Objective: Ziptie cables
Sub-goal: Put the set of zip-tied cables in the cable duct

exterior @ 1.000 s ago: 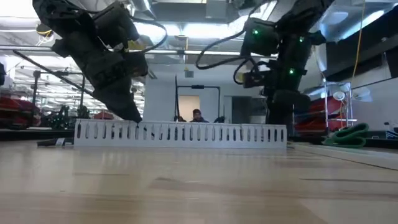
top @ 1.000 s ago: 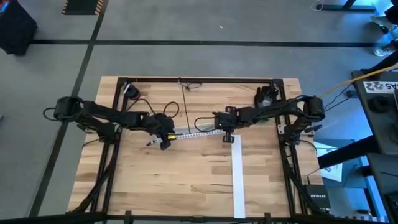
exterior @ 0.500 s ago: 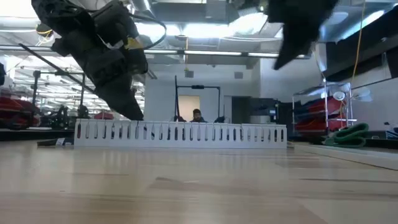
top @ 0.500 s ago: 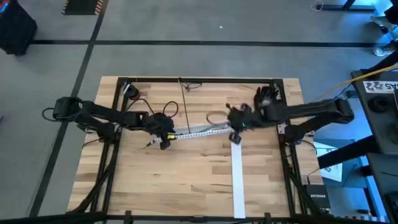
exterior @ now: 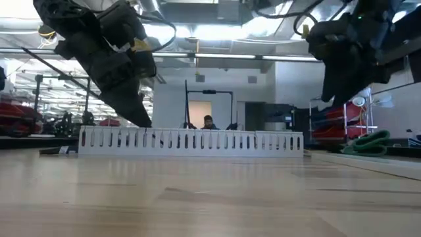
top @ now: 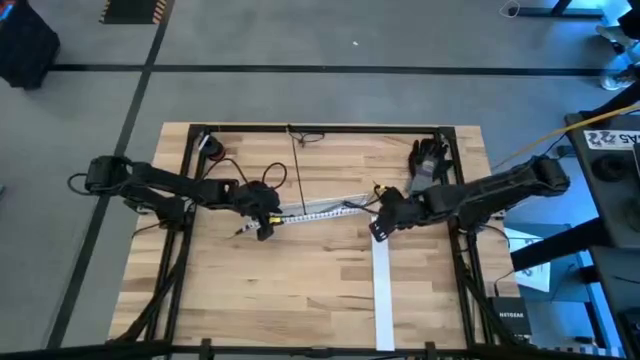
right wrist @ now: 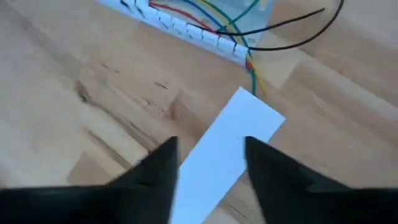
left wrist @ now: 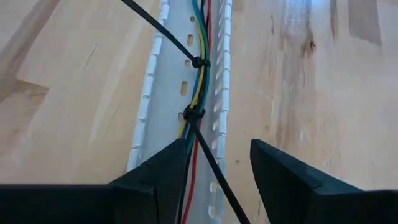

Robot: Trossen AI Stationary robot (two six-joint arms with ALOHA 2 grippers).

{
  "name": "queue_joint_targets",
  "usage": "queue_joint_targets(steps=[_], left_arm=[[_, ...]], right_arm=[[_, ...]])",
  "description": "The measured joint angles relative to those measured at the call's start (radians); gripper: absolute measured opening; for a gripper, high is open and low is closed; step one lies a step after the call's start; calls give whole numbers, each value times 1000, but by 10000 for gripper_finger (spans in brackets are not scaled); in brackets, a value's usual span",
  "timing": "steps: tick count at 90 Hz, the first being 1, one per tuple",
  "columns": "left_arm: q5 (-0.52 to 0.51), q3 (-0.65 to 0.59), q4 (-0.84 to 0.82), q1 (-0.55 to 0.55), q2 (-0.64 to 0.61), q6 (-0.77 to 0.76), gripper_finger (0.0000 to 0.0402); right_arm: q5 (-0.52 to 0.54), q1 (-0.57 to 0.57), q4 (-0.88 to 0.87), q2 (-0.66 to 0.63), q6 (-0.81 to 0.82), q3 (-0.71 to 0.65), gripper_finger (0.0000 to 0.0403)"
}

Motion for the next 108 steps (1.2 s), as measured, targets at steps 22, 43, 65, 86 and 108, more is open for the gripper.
queue_joint_targets(steps=[22,43,65,86,108], left_arm=[[0,0,-7,0,0,1,174],[0,0,-9,0,0,7,174],[0,0,-7,0,0,16,174],[0,0,-4,2,0,12,174],[0,0,-2,1,0,3,174]], right_arm=[[-5,-18,-38,2,68,0,355],[168,152,-44,5,285,0,352],[304,299,13,78,372,0,325],[350,385,50,152,369,0,308],[358,425,57,197,392,0,294]])
